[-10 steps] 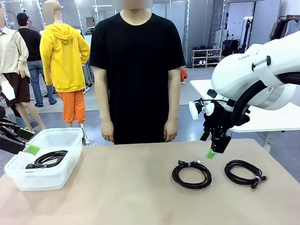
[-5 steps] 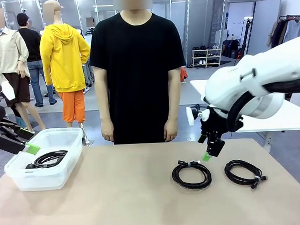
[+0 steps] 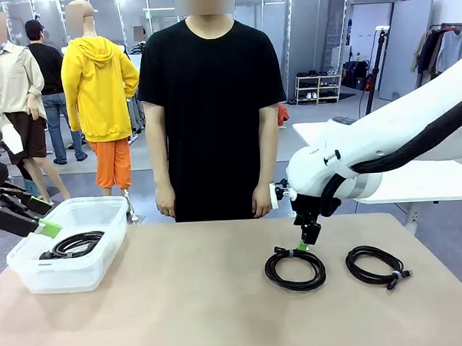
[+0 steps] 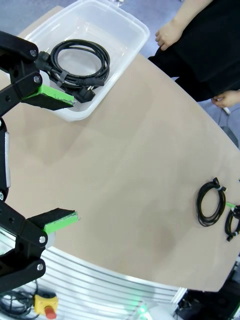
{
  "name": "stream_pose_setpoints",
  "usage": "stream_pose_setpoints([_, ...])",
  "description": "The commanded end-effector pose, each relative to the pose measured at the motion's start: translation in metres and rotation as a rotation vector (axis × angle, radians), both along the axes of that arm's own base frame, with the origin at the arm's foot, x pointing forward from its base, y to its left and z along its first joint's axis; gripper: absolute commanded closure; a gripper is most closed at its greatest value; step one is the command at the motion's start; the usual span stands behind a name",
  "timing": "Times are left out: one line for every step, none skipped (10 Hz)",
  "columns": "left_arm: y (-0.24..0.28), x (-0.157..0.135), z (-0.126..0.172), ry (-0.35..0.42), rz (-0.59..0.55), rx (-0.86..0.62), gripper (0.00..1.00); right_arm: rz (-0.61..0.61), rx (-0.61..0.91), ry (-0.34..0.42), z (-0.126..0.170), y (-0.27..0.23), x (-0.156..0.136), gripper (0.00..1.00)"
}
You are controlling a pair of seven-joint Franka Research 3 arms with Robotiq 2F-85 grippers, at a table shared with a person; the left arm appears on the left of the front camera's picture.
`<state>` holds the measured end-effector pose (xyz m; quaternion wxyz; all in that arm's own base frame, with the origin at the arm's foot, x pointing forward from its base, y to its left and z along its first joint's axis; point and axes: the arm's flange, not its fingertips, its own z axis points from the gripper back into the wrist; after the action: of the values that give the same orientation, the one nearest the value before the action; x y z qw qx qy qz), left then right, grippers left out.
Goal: Organize and store the cables.
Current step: Place the USB Extension Cable into the Organizing box.
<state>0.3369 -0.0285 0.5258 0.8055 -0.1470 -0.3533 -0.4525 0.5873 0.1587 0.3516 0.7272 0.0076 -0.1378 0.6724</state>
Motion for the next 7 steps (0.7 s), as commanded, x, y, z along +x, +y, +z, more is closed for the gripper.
stream_pose_setpoints([0.000,-0.002,0.001,0.017,0.008,0.011,0.00,-0.020,-0.063,0.048,-0.004,0.014,0.019,0.00])
stream_pose_setpoints([0.000,-0.002,0.001,0.017,0.008,0.011,0.00,-0.022,-0.082,0.058,-0.009,0.018,0.023,0.00])
stream_pose_setpoints([0.000,-0.002,0.001,0.017,0.008,0.011,0.00,-0.022,-0.094,0.069,-0.015,0.023,0.025,0.00])
stream_pose_setpoints([0.000,-0.002,0.001,0.017,0.008,0.011,0.00,-0.019,-0.121,0.072,-0.021,0.027,0.026,0.00])
stream_pose_setpoints([0.000,-0.002,0.001,0.017,0.008,0.011,0.00,-0.020,-0.134,0.086,-0.026,0.030,0.026,0.00])
stream_pose_setpoints([0.000,-0.002,0.001,0.017,0.008,0.011,0.00,-0.016,-0.135,0.099,-0.030,0.033,0.024,0.00])
stream_pose_setpoints([0.000,-0.002,0.001,0.017,0.008,0.011,0.00,-0.013,-0.144,0.108,-0.036,0.036,0.023,0.00])
